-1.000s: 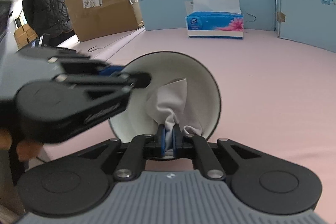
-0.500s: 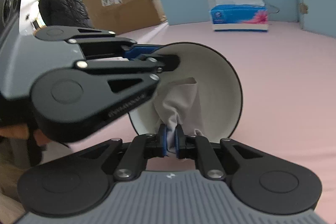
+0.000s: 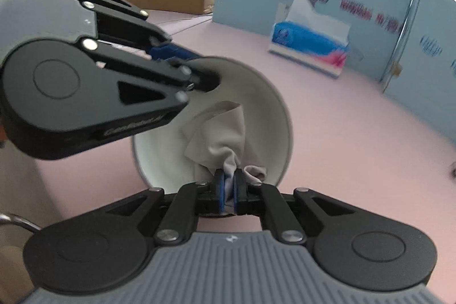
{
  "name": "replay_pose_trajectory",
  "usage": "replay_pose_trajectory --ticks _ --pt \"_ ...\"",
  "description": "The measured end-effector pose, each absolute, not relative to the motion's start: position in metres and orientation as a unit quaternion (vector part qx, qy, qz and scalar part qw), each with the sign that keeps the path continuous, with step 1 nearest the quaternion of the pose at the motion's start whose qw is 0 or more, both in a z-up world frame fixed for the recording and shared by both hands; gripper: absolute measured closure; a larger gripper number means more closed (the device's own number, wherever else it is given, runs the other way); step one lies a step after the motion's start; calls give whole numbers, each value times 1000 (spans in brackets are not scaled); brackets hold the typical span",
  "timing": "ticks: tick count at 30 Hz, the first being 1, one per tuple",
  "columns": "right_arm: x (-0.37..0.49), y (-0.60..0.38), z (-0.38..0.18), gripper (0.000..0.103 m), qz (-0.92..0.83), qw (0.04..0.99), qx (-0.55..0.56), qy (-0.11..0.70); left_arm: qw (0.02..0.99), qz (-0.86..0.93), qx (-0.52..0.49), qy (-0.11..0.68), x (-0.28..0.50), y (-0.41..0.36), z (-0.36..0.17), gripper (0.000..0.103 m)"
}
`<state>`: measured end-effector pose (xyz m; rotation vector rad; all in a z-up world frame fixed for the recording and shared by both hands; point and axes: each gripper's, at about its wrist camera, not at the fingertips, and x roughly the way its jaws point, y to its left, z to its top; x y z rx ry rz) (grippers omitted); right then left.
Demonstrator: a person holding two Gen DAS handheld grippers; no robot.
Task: Clean bowl
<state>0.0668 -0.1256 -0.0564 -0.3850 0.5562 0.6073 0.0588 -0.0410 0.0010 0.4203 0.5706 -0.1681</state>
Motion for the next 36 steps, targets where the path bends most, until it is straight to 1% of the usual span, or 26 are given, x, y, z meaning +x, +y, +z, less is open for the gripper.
replay_pose_trajectory --ticks 6,10,18,23,25,28,33,36 --pt "74 -125 -40 98 280 908 -213 227 936 -92 196 278 61 -38 2 89" --pt "79 -127 -38 99 285 904 -222 227 936 -94 194 277 62 -36 2 89" --pt "80 -132 -48 99 308 883 -212 285 937 -100 193 273 61 -36 2 89" --pt "84 -139 -47 97 349 862 -150 336 937 -105 194 270 60 -36 2 88" --pt "84 -138 -47 95 364 854 -133 347 937 -107 194 269 60 -36 2 88" --pt "83 -138 -45 95 383 846 -112 355 937 -110 194 268 60 -37 3 88" --pt "87 -133 -47 97 359 854 -147 347 937 -113 196 266 60 -38 3 88" --pt "82 -127 -47 97 336 864 -192 323 937 -113 199 264 59 -39 2 88"
